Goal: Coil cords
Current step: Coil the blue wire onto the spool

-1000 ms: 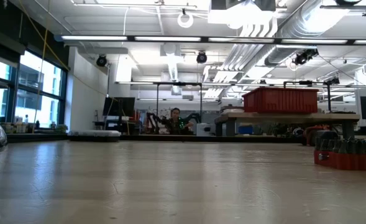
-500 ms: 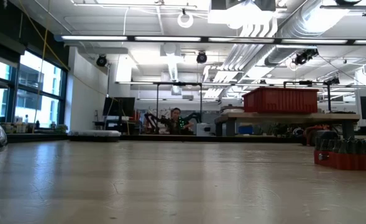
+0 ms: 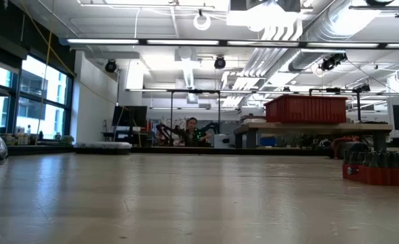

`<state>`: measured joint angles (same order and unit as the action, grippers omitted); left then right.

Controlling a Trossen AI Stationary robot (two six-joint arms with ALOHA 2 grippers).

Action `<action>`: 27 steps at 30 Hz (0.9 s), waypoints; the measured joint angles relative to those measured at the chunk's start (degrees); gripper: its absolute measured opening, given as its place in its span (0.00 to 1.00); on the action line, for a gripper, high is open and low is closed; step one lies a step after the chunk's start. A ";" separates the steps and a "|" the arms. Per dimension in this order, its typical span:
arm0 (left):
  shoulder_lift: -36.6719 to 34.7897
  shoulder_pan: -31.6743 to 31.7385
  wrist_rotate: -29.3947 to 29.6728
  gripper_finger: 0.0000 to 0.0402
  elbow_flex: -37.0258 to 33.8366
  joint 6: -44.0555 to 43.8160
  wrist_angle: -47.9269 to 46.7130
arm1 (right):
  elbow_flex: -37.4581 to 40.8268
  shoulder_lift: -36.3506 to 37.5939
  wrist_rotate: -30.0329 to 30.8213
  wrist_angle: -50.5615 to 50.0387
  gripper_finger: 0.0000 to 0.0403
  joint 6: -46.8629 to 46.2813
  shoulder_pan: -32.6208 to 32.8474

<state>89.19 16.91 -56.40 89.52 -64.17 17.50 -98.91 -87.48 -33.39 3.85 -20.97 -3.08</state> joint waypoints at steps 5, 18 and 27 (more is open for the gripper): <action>0.00 -0.02 -0.64 0.31 0.00 0.32 -0.04 | 0.00 0.00 -0.02 2.71 0.00 0.44 -0.76; -4.01 -0.40 -2.66 0.28 0.00 12.29 -22.39 | 0.00 0.02 -0.06 8.12 0.00 0.50 -3.43; -9.97 0.37 15.48 0.26 -0.02 31.97 -42.87 | 0.00 0.02 -0.19 8.53 0.00 1.79 -3.43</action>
<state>79.21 17.28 -40.93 89.49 -32.20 -25.37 -98.91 -87.46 -33.58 12.38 -19.18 -6.50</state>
